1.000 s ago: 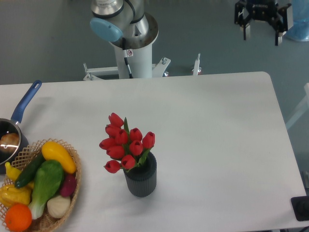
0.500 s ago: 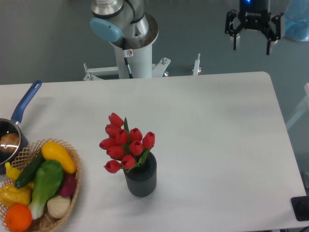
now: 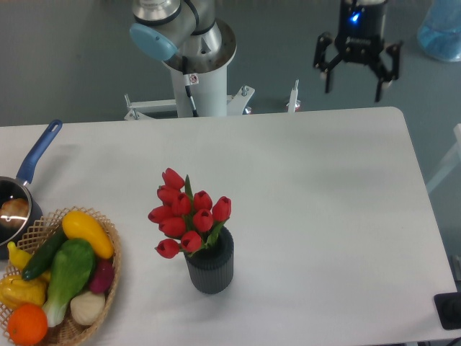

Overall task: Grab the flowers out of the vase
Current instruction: 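Move the open gripper down toward the red tulip bouquet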

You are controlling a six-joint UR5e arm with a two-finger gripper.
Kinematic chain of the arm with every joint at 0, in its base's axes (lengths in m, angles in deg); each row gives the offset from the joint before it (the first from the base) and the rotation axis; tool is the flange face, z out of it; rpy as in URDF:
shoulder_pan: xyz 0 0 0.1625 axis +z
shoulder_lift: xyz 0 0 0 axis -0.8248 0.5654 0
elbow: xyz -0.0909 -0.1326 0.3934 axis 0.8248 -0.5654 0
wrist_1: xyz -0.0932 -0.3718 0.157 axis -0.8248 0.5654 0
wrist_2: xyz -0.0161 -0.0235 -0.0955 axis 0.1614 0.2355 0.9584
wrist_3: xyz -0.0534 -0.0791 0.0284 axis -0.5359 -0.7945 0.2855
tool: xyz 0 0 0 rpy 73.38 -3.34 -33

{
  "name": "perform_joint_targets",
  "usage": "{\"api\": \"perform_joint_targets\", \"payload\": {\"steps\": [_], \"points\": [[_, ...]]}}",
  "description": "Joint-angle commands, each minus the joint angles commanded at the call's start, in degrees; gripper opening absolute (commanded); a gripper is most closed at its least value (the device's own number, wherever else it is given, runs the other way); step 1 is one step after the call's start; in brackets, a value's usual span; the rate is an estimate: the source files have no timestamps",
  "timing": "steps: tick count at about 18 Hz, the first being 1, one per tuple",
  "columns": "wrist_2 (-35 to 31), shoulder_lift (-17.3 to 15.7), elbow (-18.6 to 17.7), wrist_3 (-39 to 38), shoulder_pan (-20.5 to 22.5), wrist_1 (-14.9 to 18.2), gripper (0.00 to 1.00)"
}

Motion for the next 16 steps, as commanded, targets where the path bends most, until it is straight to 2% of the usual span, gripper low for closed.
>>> {"api": "perform_joint_targets", "payload": {"steps": [2,5,7,11,16], "points": [[2.65,0.97,-0.09,0.00,-0.44,-0.26,1.00],[3.10,1.59,-0.70,0.88,-0.88,-0.26,1.00],[3.62,1.94,-0.70,0.88,-2.28,-0.26,1.00],[8.80,2.03,-0.79,0.17,-6.05,-0.35,1.00],[9.34,2.65,-0.88,-0.44,-8.26,0.26,1.00]]}}
